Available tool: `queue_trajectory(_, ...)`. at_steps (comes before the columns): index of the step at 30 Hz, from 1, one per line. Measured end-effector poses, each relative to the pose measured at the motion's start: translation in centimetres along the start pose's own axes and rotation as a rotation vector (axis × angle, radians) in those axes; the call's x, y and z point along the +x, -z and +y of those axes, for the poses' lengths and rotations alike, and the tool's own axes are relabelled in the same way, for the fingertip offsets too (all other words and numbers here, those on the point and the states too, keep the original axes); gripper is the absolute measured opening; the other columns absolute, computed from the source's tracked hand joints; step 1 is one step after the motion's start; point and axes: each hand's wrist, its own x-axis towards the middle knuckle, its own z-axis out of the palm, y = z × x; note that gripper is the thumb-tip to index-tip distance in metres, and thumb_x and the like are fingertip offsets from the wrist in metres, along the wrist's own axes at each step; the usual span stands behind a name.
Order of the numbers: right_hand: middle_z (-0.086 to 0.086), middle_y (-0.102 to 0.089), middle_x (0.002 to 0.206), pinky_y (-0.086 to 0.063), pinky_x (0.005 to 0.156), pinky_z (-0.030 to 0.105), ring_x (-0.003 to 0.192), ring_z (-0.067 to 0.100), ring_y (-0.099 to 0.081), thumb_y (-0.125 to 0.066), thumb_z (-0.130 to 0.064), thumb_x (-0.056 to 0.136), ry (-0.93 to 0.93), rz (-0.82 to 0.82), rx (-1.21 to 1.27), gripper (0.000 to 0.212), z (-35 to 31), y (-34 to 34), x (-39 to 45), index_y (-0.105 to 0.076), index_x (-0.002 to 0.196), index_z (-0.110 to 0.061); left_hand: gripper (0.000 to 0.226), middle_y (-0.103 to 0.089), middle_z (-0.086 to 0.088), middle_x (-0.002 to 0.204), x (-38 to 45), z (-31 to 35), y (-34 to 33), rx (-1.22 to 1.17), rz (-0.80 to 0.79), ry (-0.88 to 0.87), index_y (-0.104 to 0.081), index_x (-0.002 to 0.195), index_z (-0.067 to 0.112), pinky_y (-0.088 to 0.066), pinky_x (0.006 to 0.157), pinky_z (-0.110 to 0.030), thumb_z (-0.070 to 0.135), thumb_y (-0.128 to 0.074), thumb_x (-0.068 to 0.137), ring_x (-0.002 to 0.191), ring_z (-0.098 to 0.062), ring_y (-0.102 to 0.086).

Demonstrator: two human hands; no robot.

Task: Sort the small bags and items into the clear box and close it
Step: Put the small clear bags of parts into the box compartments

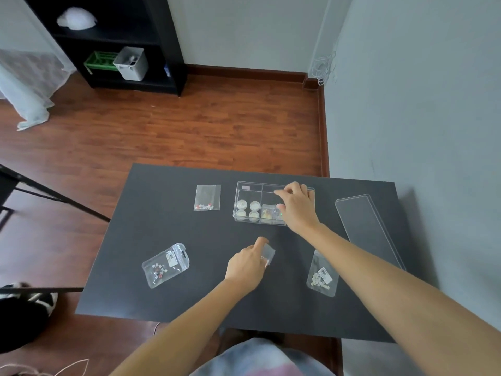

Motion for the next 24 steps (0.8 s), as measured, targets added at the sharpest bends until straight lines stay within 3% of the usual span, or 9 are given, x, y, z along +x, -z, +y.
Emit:
queue_trajectory(4,0.006,-0.053,0.118,-0.03,0.097,0.04,0.11,0.026,-0.047,-0.059,-0.014,0.092,-0.045,0.061,0.093,0.031,1.3,1.5,-0.9,-0.062,0.122,-0.019,0.02,-0.065,-0.004,0.107,0.5,0.8,1.6,-0.006,0.036,-0.076,-0.044,0.111,0.021,-0.044,0.064,-0.036,0.015,-0.039,0.092,0.085,-0.033,-0.059)
queue_trajectory(11,0.006,-0.064,0.095,-0.042,0.089,0.039,0.094,0.027,-0.056,-0.056,-0.002,0.09,-0.144,0.127,0.244,0.016,5.3,3.9,-5.2,-0.068,0.092,-0.012,0.009,-0.07,-0.007,0.08,2.5,3.0,4.9,-0.186,0.107,-0.135,-0.055,0.094,0.018,-0.053,0.065,-0.04,0.013,-0.049,0.089,0.07,-0.031,-0.061)
queue_trajectory(14,0.005,-0.066,0.091,-0.046,0.088,0.042,0.093,0.028,-0.058,-0.059,-0.003,0.088,-0.205,0.047,0.233,0.013,7.0,4.4,-7.7,-0.068,0.09,-0.013,0.005,-0.069,-0.003,0.084,4.2,4.3,6.3,-0.318,0.147,-0.094,-0.059,0.087,0.018,-0.052,0.065,-0.032,0.014,-0.06,0.088,0.071,-0.022,-0.063)
queue_trajectory(16,0.003,-0.068,0.099,-0.045,0.092,0.039,0.099,0.027,-0.057,-0.066,-0.015,0.087,-0.245,-0.083,0.161,0.01,7.7,4.4,-9.1,-0.068,0.097,-0.017,0.007,-0.068,0.0,0.082,5.5,5.1,7.1,-0.341,0.185,-0.089,-0.06,0.084,0.019,-0.048,0.064,-0.024,0.014,-0.065,0.085,0.073,-0.018,-0.064)
queue_trajectory(19,0.0,-0.062,0.113,-0.039,0.097,0.035,0.109,0.023,-0.049,-0.072,-0.037,0.08,-0.267,-0.266,0.066,0.038,8.3,3.9,-10.9,-0.062,0.113,-0.021,0.013,-0.068,0.0,0.078,7.4,6.6,7.9,-0.357,0.198,-0.093,-0.059,0.077,0.019,-0.049,0.066,-0.026,0.01,-0.068,0.081,0.076,-0.022,-0.068)
queue_trajectory(22,0.0,-0.056,0.121,-0.034,0.098,0.036,0.116,0.024,-0.044,-0.076,-0.041,0.073,-0.269,-0.329,0.022,0.057,8.5,3.0,-12.3,-0.055,0.122,-0.022,0.013,-0.068,-0.003,0.075,9.1,7.8,7.9,-0.337,0.212,-0.086,-0.063,0.075,0.016,-0.051,0.072,-0.029,0.005,-0.069,0.079,0.075,-0.023,-0.067)
queue_trajectory(24,0.0,-0.055,0.121,-0.034,0.098,0.036,0.116,0.024,-0.044,-0.076,-0.04,0.072,-0.263,-0.339,-0.017,0.059,8.5,2.5,-12.9,-0.052,0.123,-0.023,0.008,-0.067,-0.005,0.073,10.1,8.3,7.6,-0.325,0.218,-0.075,-0.068,0.078,0.011,-0.053,0.073,-0.03,0.004,-0.069,0.08,0.071,-0.023,-0.065)
